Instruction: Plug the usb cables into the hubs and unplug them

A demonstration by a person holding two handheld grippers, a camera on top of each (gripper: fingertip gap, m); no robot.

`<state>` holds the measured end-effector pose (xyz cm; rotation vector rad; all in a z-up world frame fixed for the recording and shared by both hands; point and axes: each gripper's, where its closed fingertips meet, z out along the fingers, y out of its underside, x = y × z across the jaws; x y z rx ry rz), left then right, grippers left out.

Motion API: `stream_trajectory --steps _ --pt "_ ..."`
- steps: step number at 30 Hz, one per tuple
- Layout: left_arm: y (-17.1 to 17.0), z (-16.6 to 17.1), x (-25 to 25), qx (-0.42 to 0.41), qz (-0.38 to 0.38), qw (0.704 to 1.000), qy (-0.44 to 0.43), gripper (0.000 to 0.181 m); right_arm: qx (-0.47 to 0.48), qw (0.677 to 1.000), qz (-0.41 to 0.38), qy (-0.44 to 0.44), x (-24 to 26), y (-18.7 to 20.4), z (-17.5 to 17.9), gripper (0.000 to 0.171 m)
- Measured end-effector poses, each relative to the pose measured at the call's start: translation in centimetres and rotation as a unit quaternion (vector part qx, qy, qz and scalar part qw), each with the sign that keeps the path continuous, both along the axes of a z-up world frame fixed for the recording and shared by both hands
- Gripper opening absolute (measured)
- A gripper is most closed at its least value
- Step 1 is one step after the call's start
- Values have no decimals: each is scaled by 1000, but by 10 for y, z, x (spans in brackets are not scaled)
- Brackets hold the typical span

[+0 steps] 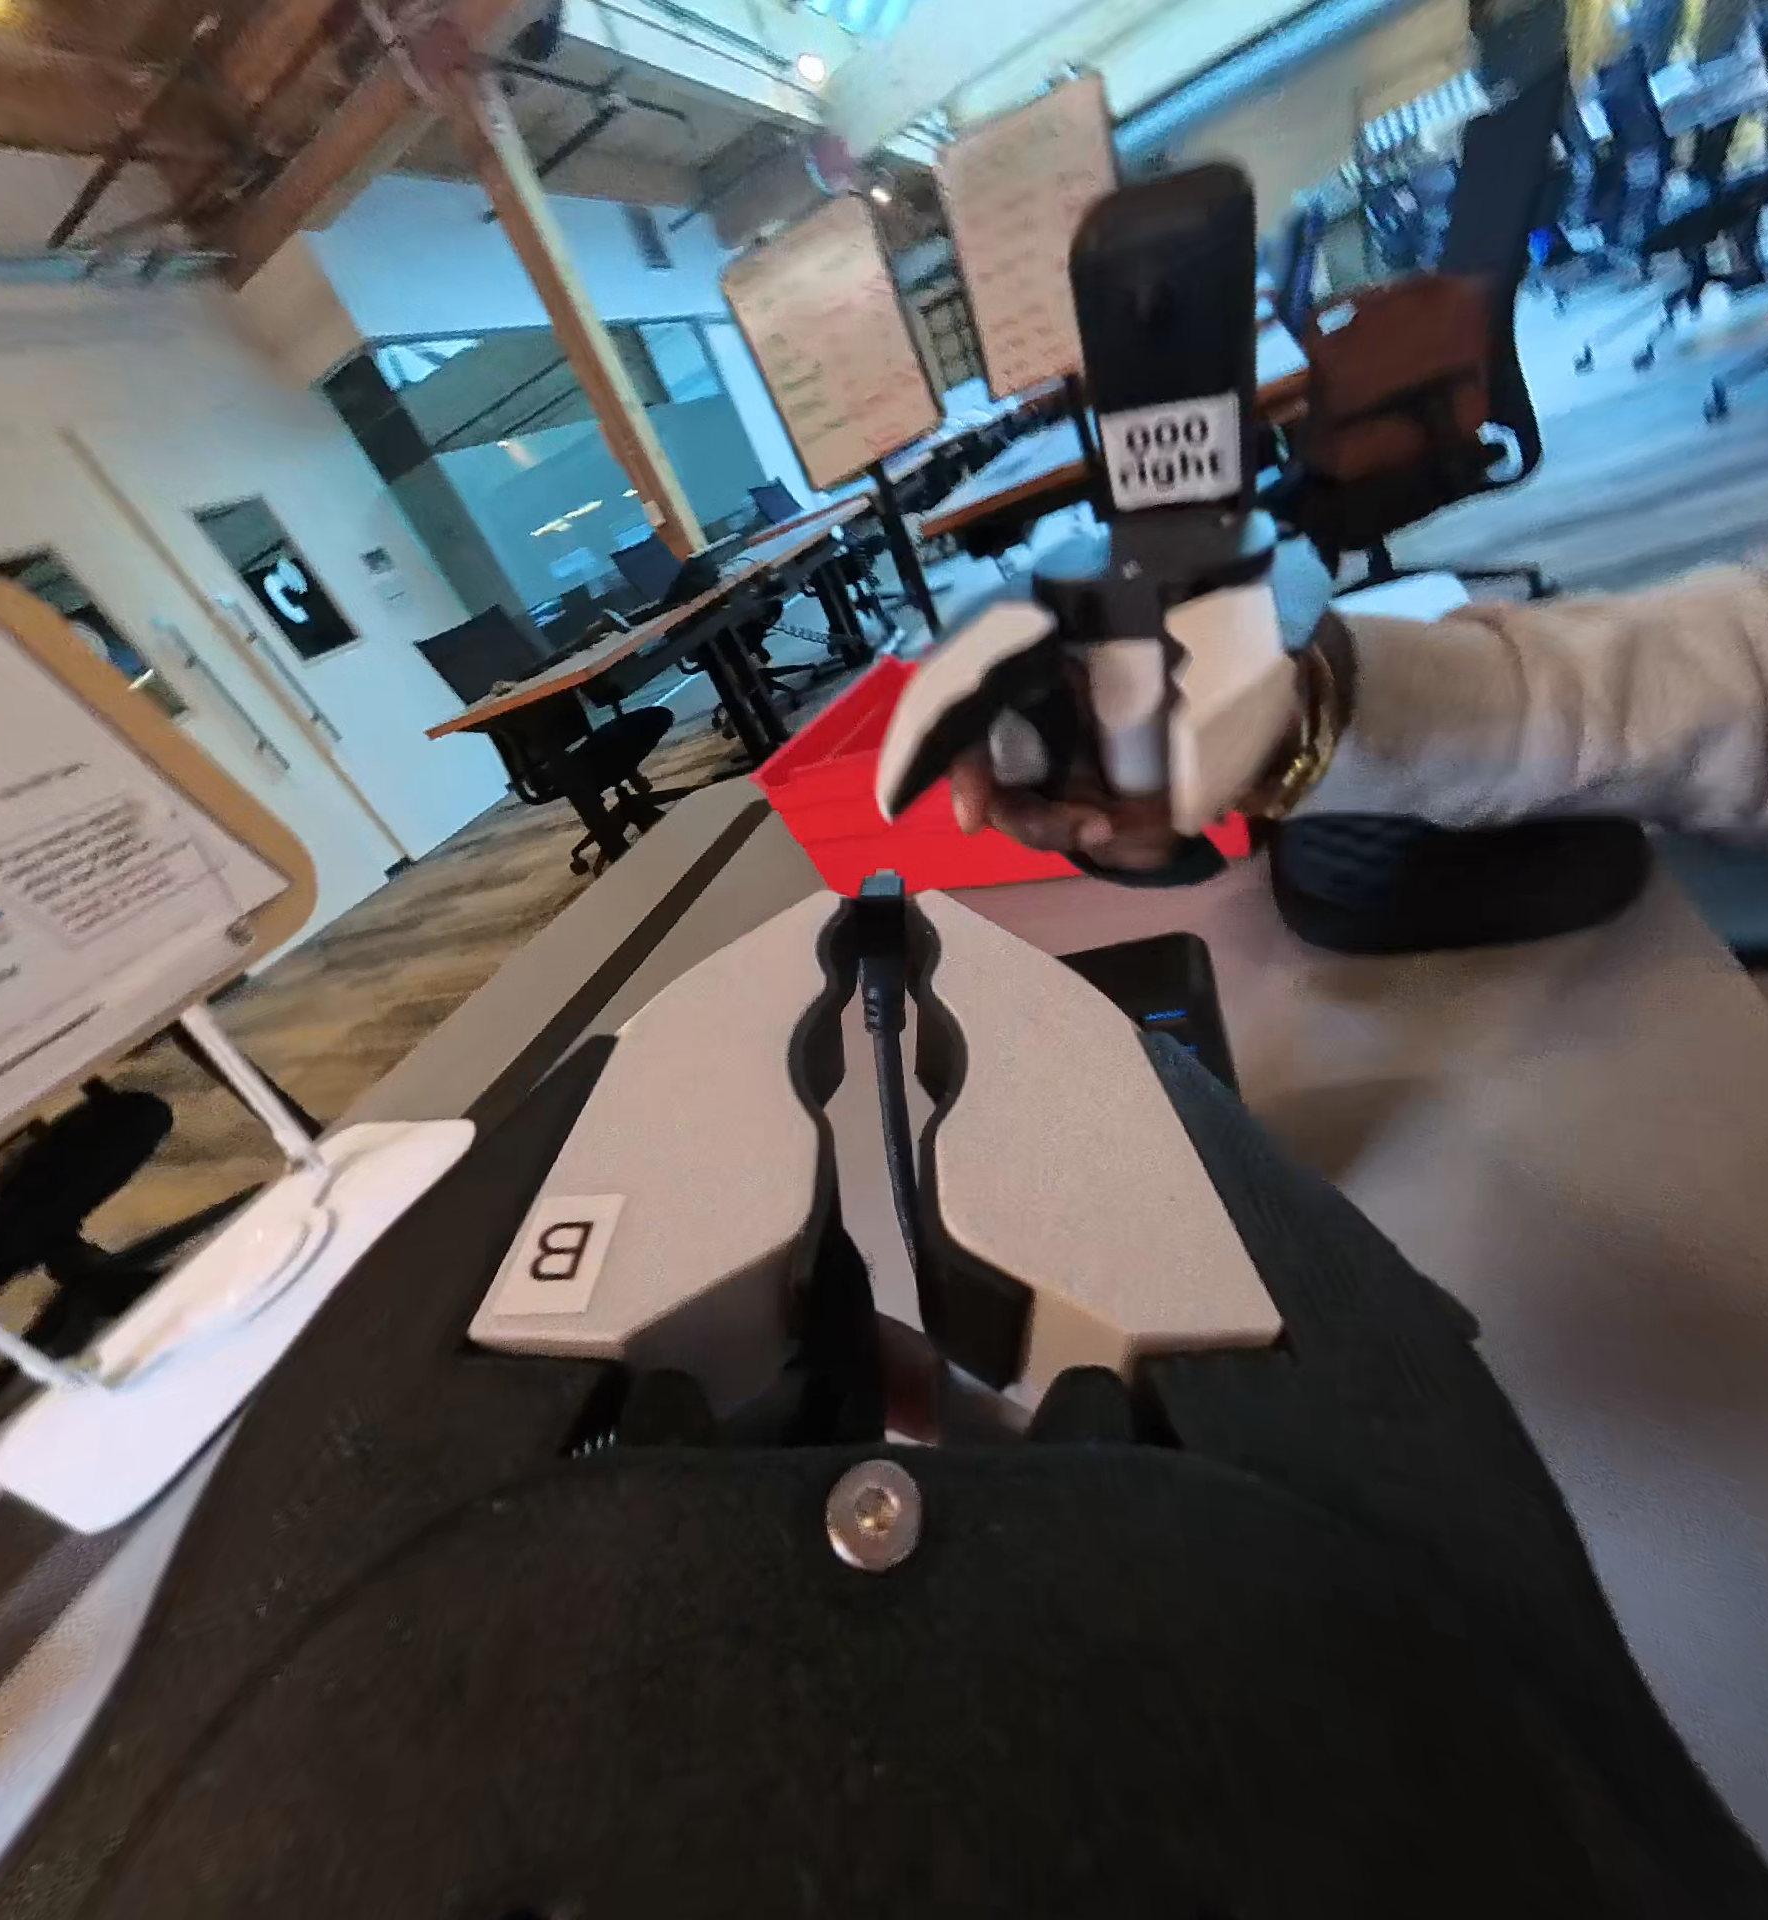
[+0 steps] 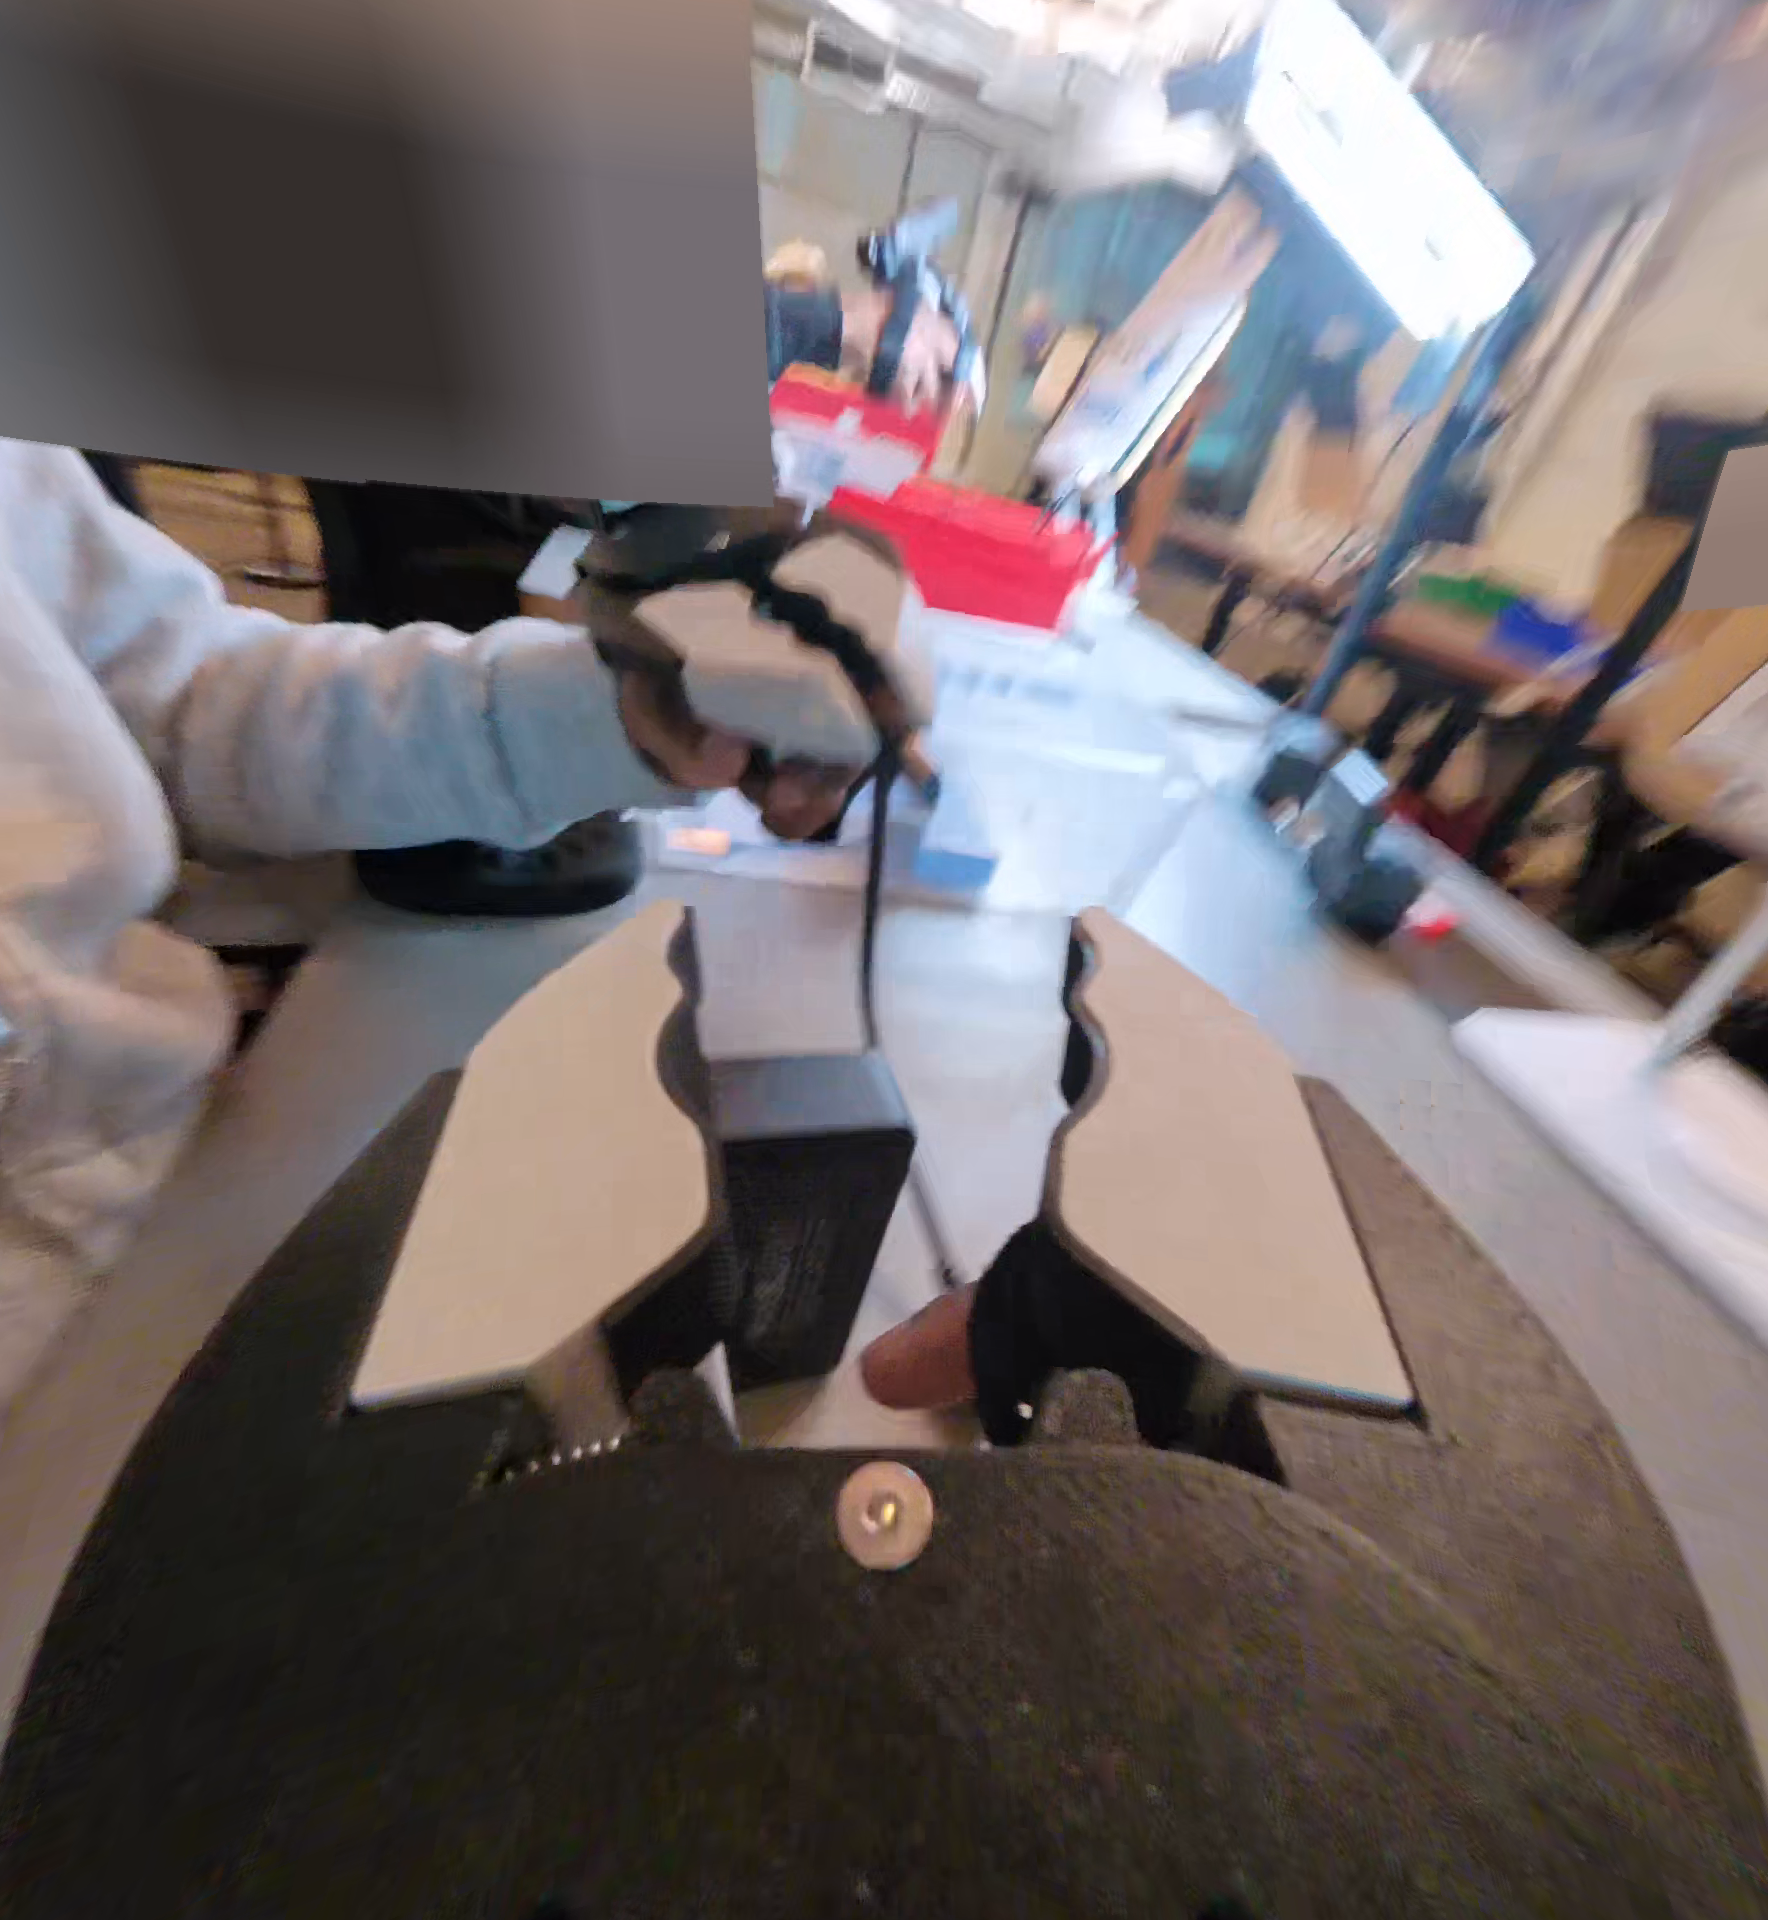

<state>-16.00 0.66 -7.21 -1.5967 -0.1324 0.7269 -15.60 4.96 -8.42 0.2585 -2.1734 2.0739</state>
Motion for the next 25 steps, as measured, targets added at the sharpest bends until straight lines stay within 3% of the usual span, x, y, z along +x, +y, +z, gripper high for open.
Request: stream_trajectory --steps 3,6,8,11,13,15,19,22,25 --pt "-14 6 -10 48 20 998 -25 9 106 990 45 -85 3 -2 -40 96" --pt "-20 6 -16 62 31 997 -35 9 159 979 77 -102 13 -9 -68 98" --pt "-21 6 -17 67 34 996 -40 9 180 976 79 -93 13 -12 -82 92" --pt "-21 4 -20 72 39 995 -59 9 168 980 86 -63 12 -15 -92 60" --pt "-22 6 -20 99 27 991 -80 9 158 983 68 -62 6 -19 -92 60" --pt "-25 14 -17 146 2 984 -98 9 136 986 56 -83 1 -22 -84 59" --pt "-35 38 -2 238 -72 964 -97 8 8 979 86 -184 0 -17 -34 59" --pt "-45 57 15 298 -134 943 -66 8 -90 950 148 -261 5 -2 5 59" --pt "-54 61 12 322 -134 934 -76 8 -168 902 195 -346 0 12 32 60"
